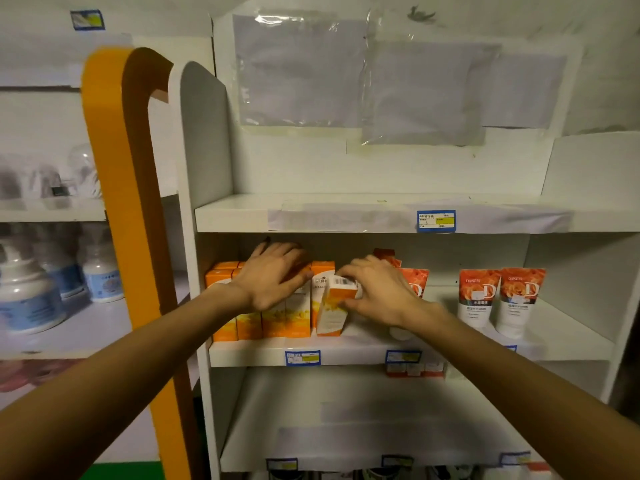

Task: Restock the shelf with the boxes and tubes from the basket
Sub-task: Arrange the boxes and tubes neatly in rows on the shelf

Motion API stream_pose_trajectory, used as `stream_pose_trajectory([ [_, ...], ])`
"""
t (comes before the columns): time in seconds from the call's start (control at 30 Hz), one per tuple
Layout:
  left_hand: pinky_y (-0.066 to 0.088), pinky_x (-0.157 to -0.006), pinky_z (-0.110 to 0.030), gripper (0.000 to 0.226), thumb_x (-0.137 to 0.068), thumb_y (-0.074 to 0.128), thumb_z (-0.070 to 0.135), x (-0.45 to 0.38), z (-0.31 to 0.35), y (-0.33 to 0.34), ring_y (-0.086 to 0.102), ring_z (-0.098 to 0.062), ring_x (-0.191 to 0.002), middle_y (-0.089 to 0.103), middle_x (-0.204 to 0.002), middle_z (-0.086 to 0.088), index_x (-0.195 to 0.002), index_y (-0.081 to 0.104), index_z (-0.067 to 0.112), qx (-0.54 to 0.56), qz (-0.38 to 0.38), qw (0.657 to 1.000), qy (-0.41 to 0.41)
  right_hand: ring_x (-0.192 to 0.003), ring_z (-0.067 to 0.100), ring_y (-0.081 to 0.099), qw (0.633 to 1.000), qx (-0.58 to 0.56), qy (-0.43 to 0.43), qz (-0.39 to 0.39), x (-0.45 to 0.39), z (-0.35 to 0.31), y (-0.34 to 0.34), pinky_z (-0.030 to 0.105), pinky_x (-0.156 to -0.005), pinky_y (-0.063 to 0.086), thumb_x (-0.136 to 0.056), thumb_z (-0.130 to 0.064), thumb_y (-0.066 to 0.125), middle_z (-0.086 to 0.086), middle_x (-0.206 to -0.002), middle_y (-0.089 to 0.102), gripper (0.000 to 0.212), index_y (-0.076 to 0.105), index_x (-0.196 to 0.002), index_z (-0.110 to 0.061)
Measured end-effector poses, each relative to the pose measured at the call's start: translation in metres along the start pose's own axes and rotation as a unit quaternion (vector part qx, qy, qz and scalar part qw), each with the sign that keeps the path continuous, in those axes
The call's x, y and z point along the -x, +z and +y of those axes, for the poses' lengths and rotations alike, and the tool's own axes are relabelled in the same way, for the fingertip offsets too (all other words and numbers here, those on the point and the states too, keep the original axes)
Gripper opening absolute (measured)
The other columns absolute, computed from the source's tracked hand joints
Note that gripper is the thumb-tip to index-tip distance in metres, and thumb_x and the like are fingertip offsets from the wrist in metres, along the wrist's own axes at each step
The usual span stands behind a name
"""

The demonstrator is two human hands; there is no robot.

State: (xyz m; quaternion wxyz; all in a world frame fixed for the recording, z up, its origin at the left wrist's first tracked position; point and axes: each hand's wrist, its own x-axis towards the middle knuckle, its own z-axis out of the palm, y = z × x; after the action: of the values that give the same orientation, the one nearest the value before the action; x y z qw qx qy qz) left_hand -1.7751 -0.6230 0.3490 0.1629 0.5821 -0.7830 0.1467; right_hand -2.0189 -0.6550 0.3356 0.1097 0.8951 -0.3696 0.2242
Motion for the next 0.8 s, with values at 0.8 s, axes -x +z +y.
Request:
stream_pose_trajectory([
  [0.8, 0.061, -0.083, -0.035, 0.054, -0.075, 0.083, 0.041, 0.005, 0.015, -0.036, 0.069, -0.014, -0.101, 0.070, -0.112, 0.002, -0.116, 0.058, 0.018, 0.297, 0.064, 0.952, -0.030, -0.098, 0.006, 0.066, 0.908, -0.360, 0.186, 0.101, 0.043, 0.018, -0.010, 0.031, -0.085, 0.057, -0.078, -0.039, 0.081, -0.009, -0.110, 0.070, 0.050, 0.062, -0.121, -0.022],
])
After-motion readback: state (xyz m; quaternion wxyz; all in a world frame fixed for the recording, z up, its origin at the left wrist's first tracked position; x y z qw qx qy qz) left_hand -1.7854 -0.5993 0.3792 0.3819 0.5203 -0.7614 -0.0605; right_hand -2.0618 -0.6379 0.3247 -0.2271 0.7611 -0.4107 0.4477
